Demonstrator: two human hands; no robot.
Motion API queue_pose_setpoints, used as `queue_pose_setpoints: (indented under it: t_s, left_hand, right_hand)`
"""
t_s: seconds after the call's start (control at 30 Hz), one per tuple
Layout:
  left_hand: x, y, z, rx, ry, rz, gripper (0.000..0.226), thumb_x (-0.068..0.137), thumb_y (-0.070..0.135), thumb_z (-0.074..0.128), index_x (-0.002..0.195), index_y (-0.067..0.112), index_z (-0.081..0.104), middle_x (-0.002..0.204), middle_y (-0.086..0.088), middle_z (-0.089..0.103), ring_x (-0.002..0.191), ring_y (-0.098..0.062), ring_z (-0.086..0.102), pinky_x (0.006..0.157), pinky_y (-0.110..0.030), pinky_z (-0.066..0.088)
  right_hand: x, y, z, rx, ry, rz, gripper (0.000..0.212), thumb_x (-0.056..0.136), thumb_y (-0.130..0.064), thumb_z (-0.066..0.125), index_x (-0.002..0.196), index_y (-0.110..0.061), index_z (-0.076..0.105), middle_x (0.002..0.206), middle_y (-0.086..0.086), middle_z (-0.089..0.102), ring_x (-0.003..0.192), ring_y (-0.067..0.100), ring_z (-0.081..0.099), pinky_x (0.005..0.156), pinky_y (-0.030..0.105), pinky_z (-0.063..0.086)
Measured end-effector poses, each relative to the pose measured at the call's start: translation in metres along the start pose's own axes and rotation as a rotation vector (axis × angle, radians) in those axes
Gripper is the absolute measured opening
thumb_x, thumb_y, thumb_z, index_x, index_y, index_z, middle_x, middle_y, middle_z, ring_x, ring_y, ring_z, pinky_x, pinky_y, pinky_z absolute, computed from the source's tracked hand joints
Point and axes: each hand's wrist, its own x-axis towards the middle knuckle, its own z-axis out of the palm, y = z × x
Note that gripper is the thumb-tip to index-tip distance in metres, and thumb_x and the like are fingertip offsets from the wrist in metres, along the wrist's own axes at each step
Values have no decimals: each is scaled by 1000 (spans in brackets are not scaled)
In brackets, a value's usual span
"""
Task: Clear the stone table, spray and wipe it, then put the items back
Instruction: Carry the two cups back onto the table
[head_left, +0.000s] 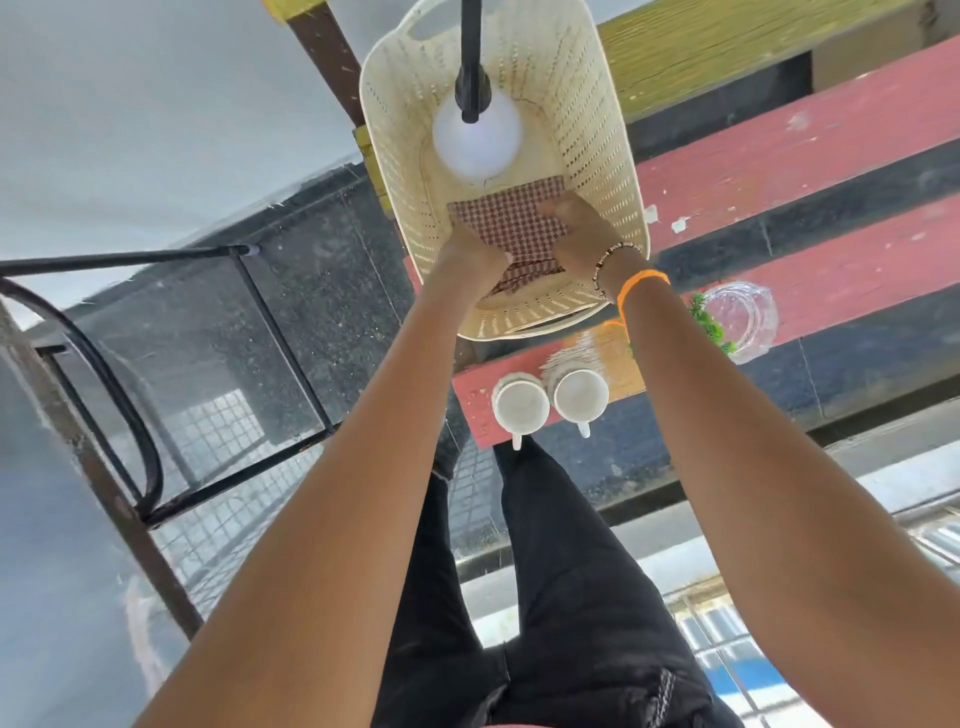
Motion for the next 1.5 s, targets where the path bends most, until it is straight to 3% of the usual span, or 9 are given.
queue_pose_setpoints:
  t_s: [0.1,0.23,0.4,0.6,0.8,0.97,1.13,1.37,1.5]
  left_hand:
    - [-29,-1,0,-45,8,78,20,89,8,55,107,15,56,104,1,60,102,-21,61,90,-39,52]
    - [-73,-19,-3,-100,0,136,11,92,14,51,90,19,60,87,3,65,69,-7,66,64,-21,56]
    - [-114,-64,7,-188,-227,-72,26,94,19,47,75,13,63,61,3,66,47,-3,62,55,-16,52]
    - [-119,-137,42,-97,-306,-332,15,95,25,47,96,13,54,77,0,58,62,-12,59,62,-22,48]
    - [-101,-173,72,-92,-167,-285,5,93,16,48,98,16,47,74,3,53,59,-10,52,57,-21,42]
    - [-85,-178,81,-139,-203,-255,7,96,14,42,95,17,48,74,3,53,60,-9,50,58,-20,42]
    - [-84,-176,75,-212,-101,-141,24,99,19,34,79,18,48,63,2,45,54,-9,44,47,-13,42]
    - [-136,-176,33,-307,-25,-2,32,97,17,36,67,17,49,55,0,41,54,-11,45,63,-21,44]
    - [-193,-176,-10,-447,76,154,34,95,18,39,64,18,52,43,9,40,51,-8,43,64,-21,44]
  right_hand:
    - [-15,-6,-8,6,69,0,54,84,9,35,131,-14,49,130,6,52,89,15,58,67,16,50]
    - [-57,-13,-13,64,166,-89,26,89,-6,45,109,-7,62,115,6,64,102,19,60,89,25,44]
    - [-122,9,6,150,247,-133,17,86,-4,47,83,-12,62,71,-14,55,64,-3,47,59,5,35]
    - [-155,99,63,204,365,236,19,87,-12,49,93,-7,66,92,6,65,83,17,53,62,21,29]
    - [-150,138,108,211,324,418,26,91,-12,44,110,-5,60,115,17,63,109,33,56,87,33,43]
    - [-137,140,126,208,200,370,25,96,-16,42,77,-7,56,78,7,56,86,27,48,59,20,35]
    - [-141,128,123,253,280,306,22,95,-15,39,82,-7,55,85,14,52,82,24,45,64,27,28]
    - [-194,65,118,285,332,128,24,92,-14,44,70,-9,55,75,10,52,75,22,44,56,29,30]
    - [-235,9,129,290,343,-74,30,92,-13,45,70,2,56,72,11,52,70,19,42,50,13,29]
